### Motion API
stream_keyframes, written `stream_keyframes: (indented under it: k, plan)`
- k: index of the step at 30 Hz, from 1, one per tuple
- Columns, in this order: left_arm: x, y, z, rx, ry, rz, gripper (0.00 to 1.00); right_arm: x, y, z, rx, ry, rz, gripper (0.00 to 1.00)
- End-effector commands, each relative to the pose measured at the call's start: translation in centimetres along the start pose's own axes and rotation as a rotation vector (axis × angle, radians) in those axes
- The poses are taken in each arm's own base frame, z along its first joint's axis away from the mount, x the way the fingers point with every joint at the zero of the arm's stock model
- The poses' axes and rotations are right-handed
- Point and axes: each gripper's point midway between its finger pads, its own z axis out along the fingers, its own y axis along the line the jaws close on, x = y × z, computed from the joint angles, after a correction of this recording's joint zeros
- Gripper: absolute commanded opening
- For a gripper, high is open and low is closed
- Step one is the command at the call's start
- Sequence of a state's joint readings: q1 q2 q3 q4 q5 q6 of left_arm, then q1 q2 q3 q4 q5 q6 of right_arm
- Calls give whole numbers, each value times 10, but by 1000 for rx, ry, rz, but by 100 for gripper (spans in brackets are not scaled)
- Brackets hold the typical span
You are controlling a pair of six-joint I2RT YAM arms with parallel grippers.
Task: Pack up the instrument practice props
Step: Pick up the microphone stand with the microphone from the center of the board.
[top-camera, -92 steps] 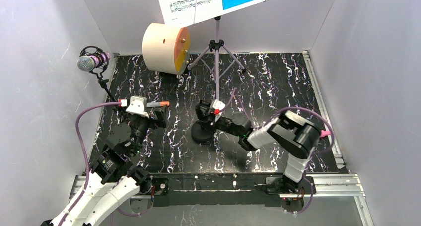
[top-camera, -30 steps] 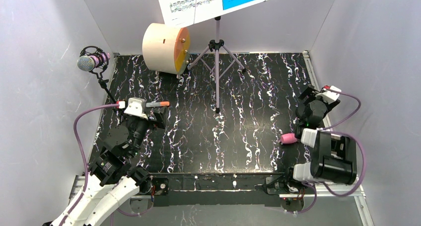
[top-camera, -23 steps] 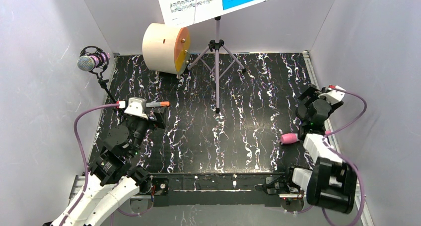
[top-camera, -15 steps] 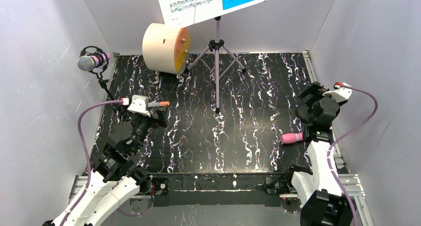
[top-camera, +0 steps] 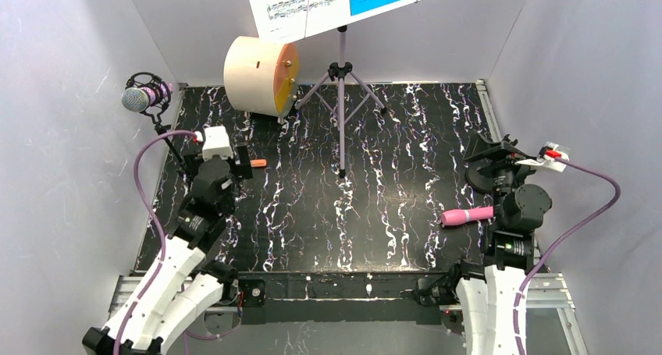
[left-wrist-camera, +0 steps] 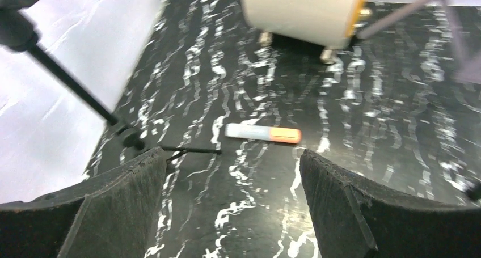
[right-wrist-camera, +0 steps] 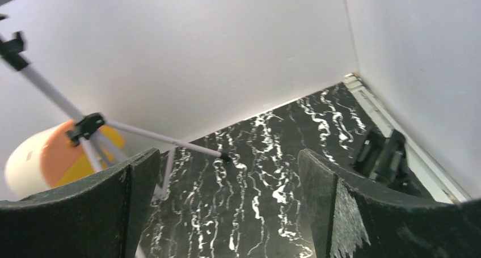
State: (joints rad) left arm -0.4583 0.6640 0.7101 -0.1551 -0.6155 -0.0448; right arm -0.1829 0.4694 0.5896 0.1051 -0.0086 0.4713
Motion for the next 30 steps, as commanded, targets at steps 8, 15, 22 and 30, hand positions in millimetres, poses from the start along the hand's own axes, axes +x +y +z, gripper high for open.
stream_keyframes:
  k: [8, 15, 22, 30]
  plan:
    - [-17, 89, 9, -426, -130, -171, 82, 1, 38, -38, -156, -82, -61, 99]
    - [-9, 110, 38, -509, -120, -244, 80, 6, 52, -49, -246, -88, -64, 99]
    - [-4, 146, 62, -584, -186, -350, 80, 8, 62, -53, -293, -74, -69, 99]
    - [14, 158, 91, -562, -204, -373, 70, 13, 72, -59, -344, -53, -73, 99]
